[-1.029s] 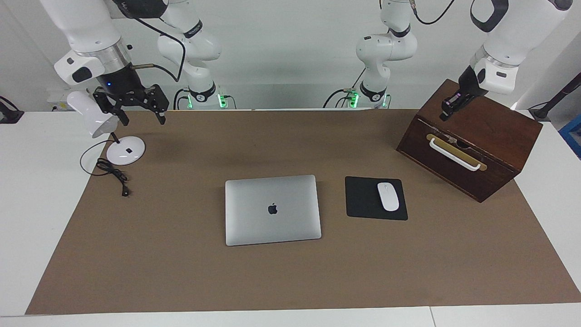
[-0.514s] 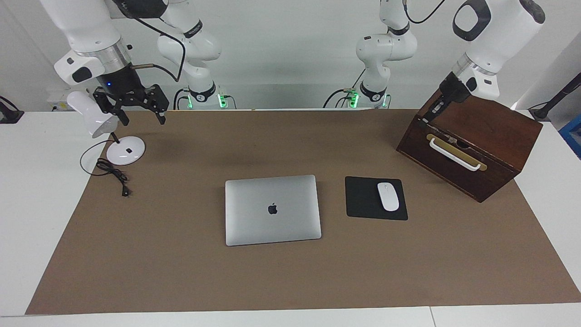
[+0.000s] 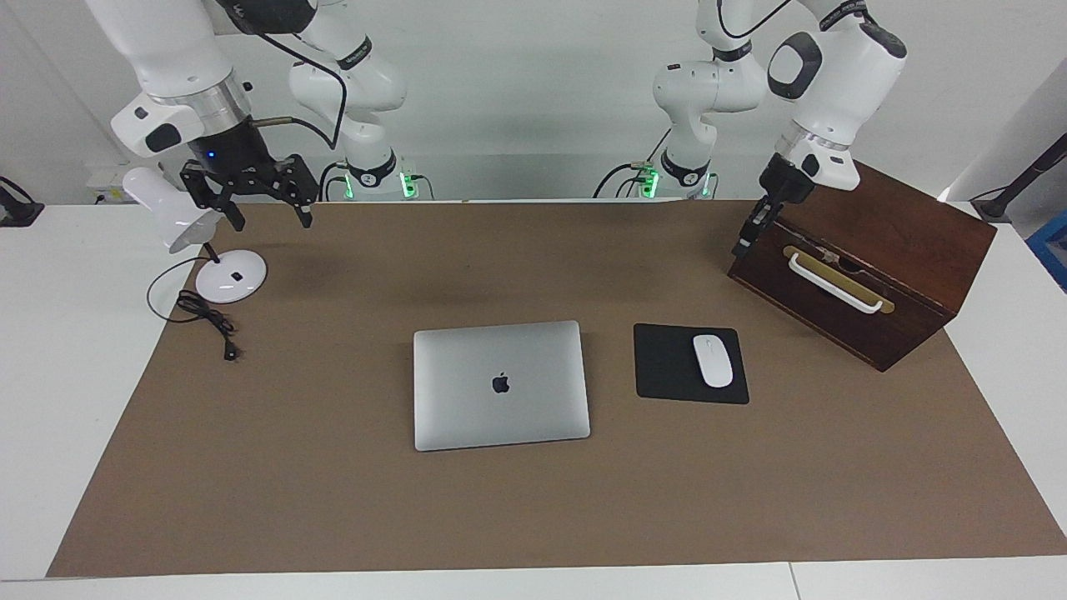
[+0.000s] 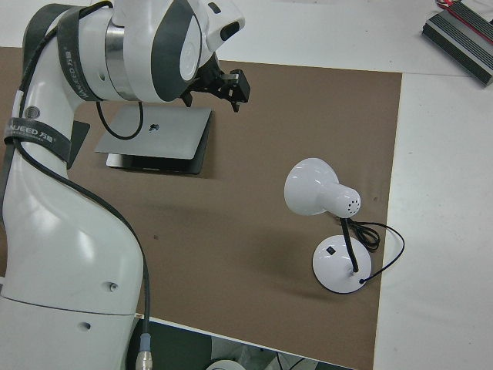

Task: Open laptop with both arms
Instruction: 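Move the left gripper toward the laptop while the right gripper approaches it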

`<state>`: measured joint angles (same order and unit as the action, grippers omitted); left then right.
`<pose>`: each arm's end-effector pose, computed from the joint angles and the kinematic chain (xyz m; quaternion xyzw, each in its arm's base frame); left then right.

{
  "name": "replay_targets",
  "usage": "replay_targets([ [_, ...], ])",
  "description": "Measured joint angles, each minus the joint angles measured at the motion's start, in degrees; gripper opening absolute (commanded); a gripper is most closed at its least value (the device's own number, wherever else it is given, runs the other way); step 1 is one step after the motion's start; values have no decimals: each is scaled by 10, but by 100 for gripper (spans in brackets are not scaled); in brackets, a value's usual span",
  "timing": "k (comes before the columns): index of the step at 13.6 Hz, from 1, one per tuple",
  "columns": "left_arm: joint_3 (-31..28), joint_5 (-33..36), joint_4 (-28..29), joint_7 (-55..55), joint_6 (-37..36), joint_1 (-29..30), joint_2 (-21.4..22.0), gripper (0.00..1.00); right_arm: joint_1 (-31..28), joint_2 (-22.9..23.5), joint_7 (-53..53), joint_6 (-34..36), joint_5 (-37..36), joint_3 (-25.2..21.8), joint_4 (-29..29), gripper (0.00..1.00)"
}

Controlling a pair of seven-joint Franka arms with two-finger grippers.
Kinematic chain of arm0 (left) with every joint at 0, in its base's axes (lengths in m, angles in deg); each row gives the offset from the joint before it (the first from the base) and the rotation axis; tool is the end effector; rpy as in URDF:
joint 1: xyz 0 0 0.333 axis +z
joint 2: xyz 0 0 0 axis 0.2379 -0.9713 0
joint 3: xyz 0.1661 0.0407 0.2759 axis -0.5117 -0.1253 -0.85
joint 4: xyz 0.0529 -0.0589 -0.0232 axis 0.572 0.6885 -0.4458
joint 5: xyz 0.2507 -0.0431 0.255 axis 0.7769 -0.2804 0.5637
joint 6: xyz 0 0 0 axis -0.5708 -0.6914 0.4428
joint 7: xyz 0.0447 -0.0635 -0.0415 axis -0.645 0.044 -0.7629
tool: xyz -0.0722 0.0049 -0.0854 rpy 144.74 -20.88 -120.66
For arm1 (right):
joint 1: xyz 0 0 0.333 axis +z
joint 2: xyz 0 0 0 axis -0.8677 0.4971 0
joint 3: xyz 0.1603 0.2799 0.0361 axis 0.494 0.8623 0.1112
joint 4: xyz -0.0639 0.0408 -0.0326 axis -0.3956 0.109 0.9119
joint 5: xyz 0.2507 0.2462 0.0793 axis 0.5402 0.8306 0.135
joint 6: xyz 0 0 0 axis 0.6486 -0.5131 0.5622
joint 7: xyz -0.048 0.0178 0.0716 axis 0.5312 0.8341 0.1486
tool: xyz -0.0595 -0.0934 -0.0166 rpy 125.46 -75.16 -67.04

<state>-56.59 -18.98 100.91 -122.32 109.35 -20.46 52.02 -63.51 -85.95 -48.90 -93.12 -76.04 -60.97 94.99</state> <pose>0.4293 -0.0709 0.5194 0.9105 0.3678 0.0622 0.1787 0.5118 0.0262 0.6410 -0.9995 -0.0016 -0.0253 0.0200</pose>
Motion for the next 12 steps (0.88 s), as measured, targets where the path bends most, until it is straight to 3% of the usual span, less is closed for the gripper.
replay_targets([
  [4,1,-12,57,-19,109,-49,-10,0,21,-9,0,-3,0,3,14,100],
  [12,1,-275,76,-102,246,-103,-94,0,66,-30,0,-36,0,5,59,100],
])
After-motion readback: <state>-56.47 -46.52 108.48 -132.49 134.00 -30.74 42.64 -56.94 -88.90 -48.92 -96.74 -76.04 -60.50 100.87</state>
